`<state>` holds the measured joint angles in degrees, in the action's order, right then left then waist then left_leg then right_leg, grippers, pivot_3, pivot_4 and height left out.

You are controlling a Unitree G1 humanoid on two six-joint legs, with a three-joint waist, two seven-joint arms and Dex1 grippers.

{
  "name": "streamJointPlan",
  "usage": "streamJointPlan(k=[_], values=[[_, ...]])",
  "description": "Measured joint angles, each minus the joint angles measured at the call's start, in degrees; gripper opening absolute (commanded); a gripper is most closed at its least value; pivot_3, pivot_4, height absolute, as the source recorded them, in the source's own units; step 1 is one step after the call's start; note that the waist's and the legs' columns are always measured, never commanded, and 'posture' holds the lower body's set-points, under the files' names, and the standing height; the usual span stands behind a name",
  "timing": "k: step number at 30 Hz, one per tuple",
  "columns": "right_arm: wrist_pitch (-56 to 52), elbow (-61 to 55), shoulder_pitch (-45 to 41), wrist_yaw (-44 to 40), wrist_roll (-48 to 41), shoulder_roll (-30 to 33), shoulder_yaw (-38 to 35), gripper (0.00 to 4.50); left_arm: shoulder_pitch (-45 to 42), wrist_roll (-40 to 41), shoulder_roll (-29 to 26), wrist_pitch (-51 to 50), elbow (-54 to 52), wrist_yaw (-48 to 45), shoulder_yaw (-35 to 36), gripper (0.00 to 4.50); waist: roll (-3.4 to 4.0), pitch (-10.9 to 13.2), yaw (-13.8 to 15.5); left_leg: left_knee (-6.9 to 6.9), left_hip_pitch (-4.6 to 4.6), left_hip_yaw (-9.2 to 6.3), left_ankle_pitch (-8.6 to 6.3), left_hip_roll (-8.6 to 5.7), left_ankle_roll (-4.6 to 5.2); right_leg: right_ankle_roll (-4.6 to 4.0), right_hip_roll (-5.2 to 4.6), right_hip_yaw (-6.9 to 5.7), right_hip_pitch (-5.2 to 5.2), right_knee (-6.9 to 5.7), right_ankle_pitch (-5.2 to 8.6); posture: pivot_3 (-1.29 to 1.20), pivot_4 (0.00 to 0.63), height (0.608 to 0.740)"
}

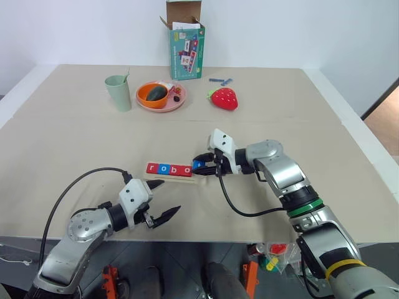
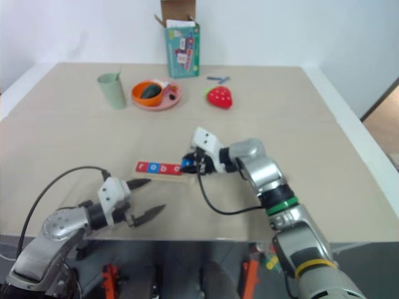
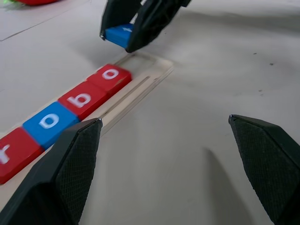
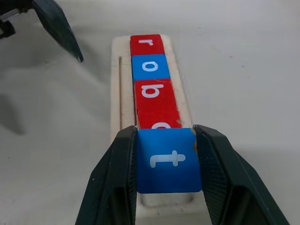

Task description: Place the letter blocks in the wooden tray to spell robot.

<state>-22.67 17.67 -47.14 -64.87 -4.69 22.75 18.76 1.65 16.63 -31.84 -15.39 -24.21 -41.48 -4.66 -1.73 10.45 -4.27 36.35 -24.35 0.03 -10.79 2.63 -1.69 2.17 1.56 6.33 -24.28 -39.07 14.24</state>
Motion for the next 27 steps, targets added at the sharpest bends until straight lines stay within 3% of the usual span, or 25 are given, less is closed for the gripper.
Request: streamJointPlan(k=[27], values=[[7.7, 12.7, -3.7, -1.6, 3.7, -3.7, 1.5, 1.21, 0.3, 0.3, 2.0, -0.8, -1.3, 2.6, 0.1, 4.50, -0.01, 0.0, -0.3, 0.00, 0.12, -0.03, 0.00, 0.11, 0.00, -0.16, 0.15, -0.05, 0.02, -0.03, -0.11, 0.00, 0.150, 0.740]])
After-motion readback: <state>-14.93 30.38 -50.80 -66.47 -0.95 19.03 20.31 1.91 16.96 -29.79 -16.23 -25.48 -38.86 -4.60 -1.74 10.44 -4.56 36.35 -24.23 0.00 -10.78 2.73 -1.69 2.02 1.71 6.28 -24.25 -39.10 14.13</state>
